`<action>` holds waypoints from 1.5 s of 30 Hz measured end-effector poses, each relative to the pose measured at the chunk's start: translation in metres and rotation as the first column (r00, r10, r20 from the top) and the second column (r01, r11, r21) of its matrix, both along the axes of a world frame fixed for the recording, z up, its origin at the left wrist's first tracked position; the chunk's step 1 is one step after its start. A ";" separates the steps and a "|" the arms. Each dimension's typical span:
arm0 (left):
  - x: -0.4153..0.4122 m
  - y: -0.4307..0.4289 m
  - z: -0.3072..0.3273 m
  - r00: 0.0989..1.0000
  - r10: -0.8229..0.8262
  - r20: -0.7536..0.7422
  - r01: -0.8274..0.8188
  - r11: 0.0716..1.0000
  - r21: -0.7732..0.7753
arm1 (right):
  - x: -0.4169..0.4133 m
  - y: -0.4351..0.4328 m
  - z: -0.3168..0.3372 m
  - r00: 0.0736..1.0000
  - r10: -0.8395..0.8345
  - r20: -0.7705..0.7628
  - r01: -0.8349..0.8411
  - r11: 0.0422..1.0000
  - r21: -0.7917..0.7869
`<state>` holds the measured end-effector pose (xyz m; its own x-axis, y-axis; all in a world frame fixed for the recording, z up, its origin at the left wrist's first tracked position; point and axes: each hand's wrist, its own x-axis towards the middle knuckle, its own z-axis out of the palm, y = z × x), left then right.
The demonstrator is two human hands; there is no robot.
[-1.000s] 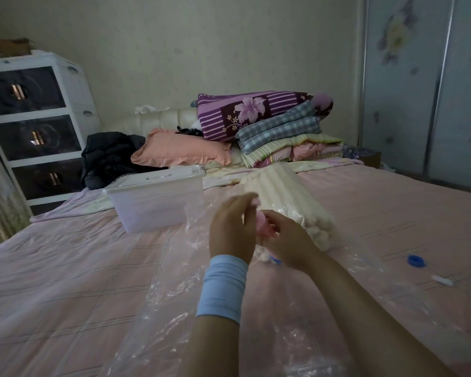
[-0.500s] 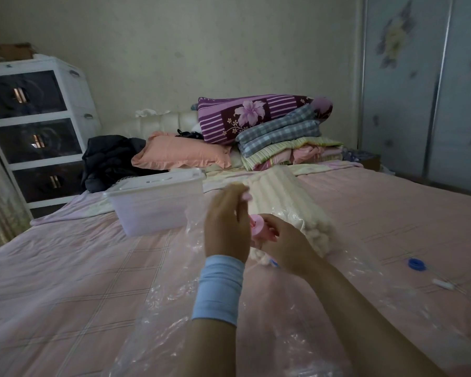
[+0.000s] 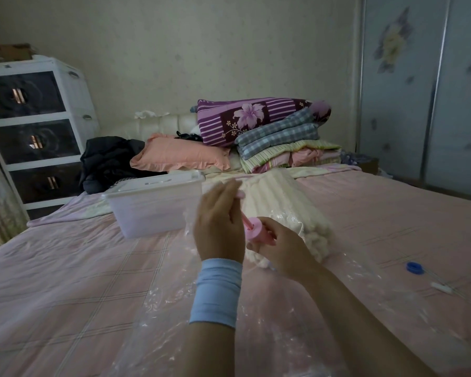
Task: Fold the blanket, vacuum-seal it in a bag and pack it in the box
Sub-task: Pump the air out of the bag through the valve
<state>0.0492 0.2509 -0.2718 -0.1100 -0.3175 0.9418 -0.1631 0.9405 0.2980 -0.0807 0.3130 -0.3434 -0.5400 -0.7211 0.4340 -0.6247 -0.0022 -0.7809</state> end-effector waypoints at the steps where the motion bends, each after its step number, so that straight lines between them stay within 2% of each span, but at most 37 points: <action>1: -0.003 -0.001 -0.011 0.990 -0.052 0.132 0.039 0.995 0.097 | 0.002 0.000 0.001 1.000 -0.001 -0.002 0.001 1.000 -0.002; 3: -0.005 -0.003 -0.020 0.944 -0.118 0.307 0.036 0.965 0.261 | 0.006 0.000 0.003 1.000 0.007 0.004 -0.007 1.000 0.000; 5: -0.001 -0.002 -0.008 0.955 -0.067 0.287 0.004 0.977 0.214 | 0.007 0.000 0.004 1.000 0.001 -0.010 -0.001 1.000 -0.002; 9: 0.017 0.001 0.037 0.997 0.040 -0.065 -0.045 0.996 -0.074 | 0.001 0.001 0.004 1.000 -0.017 -0.016 0.017 1.000 0.012; 11: 0.022 0.000 0.049 0.975 0.071 -0.209 -0.097 0.988 -0.119 | -0.001 0.002 0.003 1.000 -0.015 -0.011 0.015 0.999 0.028; 12: 0.021 0.000 0.048 0.970 0.077 -0.232 -0.106 0.988 -0.116 | -0.002 0.002 0.002 1.000 -0.018 -0.009 0.018 0.999 0.030; 14: 0.012 0.000 0.028 0.985 0.051 -0.165 -0.066 0.994 -0.089 | -0.001 0.002 0.001 1.000 -0.017 -0.013 0.017 1.000 0.022; 16: 0.003 0.001 -0.002 0.996 -0.059 0.066 0.056 0.997 0.049 | 0.002 -0.001 0.000 1.000 -0.015 -0.007 0.015 1.000 0.001; 18: -0.001 -0.001 -0.020 0.943 -0.170 0.287 0.098 0.963 0.251 | 0.008 -0.002 0.003 1.000 -0.009 0.003 0.009 1.000 -0.004; 20: 0.001 -0.003 -0.015 0.930 -0.168 0.327 0.068 0.953 0.295 | 0.010 -0.002 0.004 1.000 -0.003 0.001 0.003 1.000 -0.010; 21: 0.004 -0.003 -0.007 0.950 -0.134 0.281 0.064 0.968 0.244 | 0.009 -0.001 0.004 1.000 -0.008 -0.013 0.008 1.000 -0.014; 23: 0.012 0.000 0.016 0.995 -0.057 0.085 0.051 0.996 0.070 | 0.006 0.000 0.003 0.999 -0.028 -0.032 0.028 1.000 -0.007; 25: 0.021 0.003 0.036 0.993 0.010 -0.116 -0.018 0.997 -0.071 | 0.002 0.001 0.003 0.999 -0.036 -0.033 0.037 0.999 0.012; 27: 0.023 0.002 0.042 0.974 0.043 -0.223 -0.067 0.993 -0.101 | -0.001 0.001 0.002 0.999 -0.029 -0.024 0.029 0.999 0.023; 28: 0.021 0.000 0.038 0.974 0.043 -0.222 -0.065 0.994 -0.093 | -0.002 0.001 0.001 1.000 -0.023 -0.022 0.023 0.999 0.024; 29: 0.017 0.000 0.031 0.984 0.029 -0.178 -0.043 0.996 -0.075 | -0.002 0.002 0.001 1.000 -0.017 -0.023 0.018 1.000 0.023; 31: 0.008 0.002 0.006 0.997 -0.069 0.046 0.067 0.997 0.047 | 0.000 0.001 0.001 1.000 -0.011 -0.026 0.011 1.000 0.013; 33: 0.002 0.000 -0.014 0.938 -0.196 0.286 0.120 0.958 0.261 | 0.003 0.000 0.003 1.000 -0.007 -0.013 0.007 1.000 0.016; 35: 0.002 -0.006 -0.016 0.896 -0.225 0.383 0.090 0.937 0.338 | 0.004 -0.001 0.005 1.000 -0.006 -0.023 0.007 0.999 0.038; 37: 0.009 -0.008 0.000 0.936 -0.155 0.315 0.081 0.968 0.238 | 0.002 -0.001 0.006 0.997 -0.011 -0.080 0.015 0.999 0.044; 39: 0.016 -0.006 0.022 0.994 -0.055 0.096 0.049 0.997 0.056 | -0.002 -0.001 0.007 0.995 -0.016 -0.103 0.021 0.999 0.049; 41: 0.021 -0.003 0.039 0.993 0.028 -0.113 -0.036 0.997 -0.064 | -0.005 -0.001 0.007 0.994 -0.010 -0.107 0.017 0.998 0.059; 42: 0.021 -0.004 0.040 0.984 0.050 -0.169 -0.064 0.995 -0.082 | -0.006 -0.001 0.007 0.994 -0.004 -0.110 0.011 0.998 0.065; 44: 0.014 -0.007 0.030 0.987 0.032 -0.155 -0.042 0.997 -0.058 | -0.006 -0.001 0.007 0.993 0.008 -0.117 -0.002 0.999 0.053; 45: 0.009 -0.008 0.018 0.997 -0.015 -0.081 0.015 1.000 -0.002 | -0.006 -0.002 0.006 0.993 0.012 -0.122 -0.007 0.999 0.042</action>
